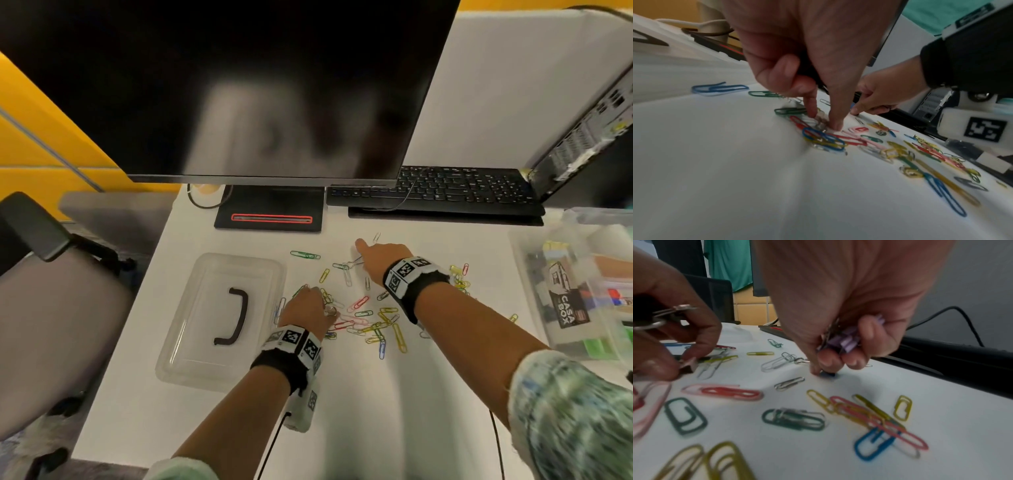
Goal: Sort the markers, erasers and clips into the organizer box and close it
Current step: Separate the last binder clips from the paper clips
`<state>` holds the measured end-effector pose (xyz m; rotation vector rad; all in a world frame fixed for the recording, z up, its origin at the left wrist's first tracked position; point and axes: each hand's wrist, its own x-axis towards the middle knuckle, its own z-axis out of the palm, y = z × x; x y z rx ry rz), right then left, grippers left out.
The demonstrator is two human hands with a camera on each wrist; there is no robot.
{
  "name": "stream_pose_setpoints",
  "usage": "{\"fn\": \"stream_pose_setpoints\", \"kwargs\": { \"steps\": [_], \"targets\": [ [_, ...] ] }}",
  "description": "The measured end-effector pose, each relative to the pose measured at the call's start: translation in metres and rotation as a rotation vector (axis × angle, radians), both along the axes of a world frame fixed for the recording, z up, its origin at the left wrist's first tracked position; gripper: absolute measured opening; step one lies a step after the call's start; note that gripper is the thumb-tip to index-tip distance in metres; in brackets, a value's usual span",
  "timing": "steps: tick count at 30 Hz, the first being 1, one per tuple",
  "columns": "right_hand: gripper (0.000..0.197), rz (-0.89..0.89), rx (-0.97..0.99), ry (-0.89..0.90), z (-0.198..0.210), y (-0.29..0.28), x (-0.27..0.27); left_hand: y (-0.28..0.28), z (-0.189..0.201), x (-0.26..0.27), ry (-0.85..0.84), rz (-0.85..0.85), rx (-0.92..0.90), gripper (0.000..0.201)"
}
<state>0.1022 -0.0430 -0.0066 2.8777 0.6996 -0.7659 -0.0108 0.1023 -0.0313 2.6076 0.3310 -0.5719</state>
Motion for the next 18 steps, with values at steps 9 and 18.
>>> {"fn": "stream_pose_setpoints", "kwargs": {
  "steps": [9, 18],
  "targets": [
    [0.032, -0.473, 0.427, 0.035, 0.052, -0.079, -0.029, -0.009, 0.028, -0.005, -0.226, 0.019, -0.306, 0.017],
    [0.04, -0.737, -0.038, -0.209, 0.123, -0.275, 0.033, -0.072, 0.05, 0.008, -0.287, -0.117, -0.403, 0.015]
  ]
}}
